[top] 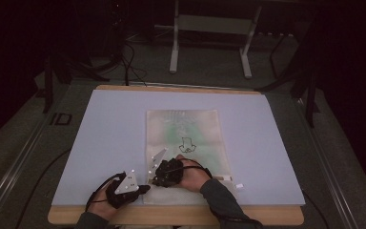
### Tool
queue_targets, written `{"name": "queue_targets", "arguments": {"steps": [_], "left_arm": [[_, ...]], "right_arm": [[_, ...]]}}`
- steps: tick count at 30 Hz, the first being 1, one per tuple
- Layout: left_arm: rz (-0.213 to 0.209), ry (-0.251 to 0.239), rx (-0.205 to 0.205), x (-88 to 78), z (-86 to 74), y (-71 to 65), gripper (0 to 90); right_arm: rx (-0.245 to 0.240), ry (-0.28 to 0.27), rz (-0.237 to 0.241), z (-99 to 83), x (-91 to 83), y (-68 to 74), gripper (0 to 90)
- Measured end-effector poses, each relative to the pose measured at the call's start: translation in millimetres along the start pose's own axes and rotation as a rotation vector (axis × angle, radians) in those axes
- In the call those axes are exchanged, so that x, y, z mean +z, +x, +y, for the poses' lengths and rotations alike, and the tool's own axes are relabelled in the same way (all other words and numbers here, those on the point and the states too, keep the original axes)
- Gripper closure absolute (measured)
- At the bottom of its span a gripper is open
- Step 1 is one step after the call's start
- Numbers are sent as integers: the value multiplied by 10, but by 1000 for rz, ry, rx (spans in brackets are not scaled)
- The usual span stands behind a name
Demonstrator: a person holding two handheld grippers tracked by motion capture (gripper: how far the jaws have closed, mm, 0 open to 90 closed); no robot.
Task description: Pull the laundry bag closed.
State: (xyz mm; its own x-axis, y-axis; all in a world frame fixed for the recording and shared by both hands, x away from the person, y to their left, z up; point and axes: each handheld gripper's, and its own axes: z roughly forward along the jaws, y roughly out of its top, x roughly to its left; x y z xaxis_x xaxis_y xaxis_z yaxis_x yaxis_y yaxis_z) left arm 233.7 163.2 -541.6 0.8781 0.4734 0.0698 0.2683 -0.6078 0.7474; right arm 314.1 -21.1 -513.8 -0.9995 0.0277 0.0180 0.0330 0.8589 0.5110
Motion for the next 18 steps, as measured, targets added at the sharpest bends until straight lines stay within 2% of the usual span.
{"name": "queue_targets", "arguments": {"steps": [6,10,18], "left_arm": [[7,-3,36,1,10,-22,894],[43,-8,49,8,20,-31,893],[52,-16,16,25,2,20,894]], "right_arm": [[9,-20,0,-16,8,0,820],[5,-21,-1,-9,13,7,820],[2,-24,-8,2,23,16,820]]}}
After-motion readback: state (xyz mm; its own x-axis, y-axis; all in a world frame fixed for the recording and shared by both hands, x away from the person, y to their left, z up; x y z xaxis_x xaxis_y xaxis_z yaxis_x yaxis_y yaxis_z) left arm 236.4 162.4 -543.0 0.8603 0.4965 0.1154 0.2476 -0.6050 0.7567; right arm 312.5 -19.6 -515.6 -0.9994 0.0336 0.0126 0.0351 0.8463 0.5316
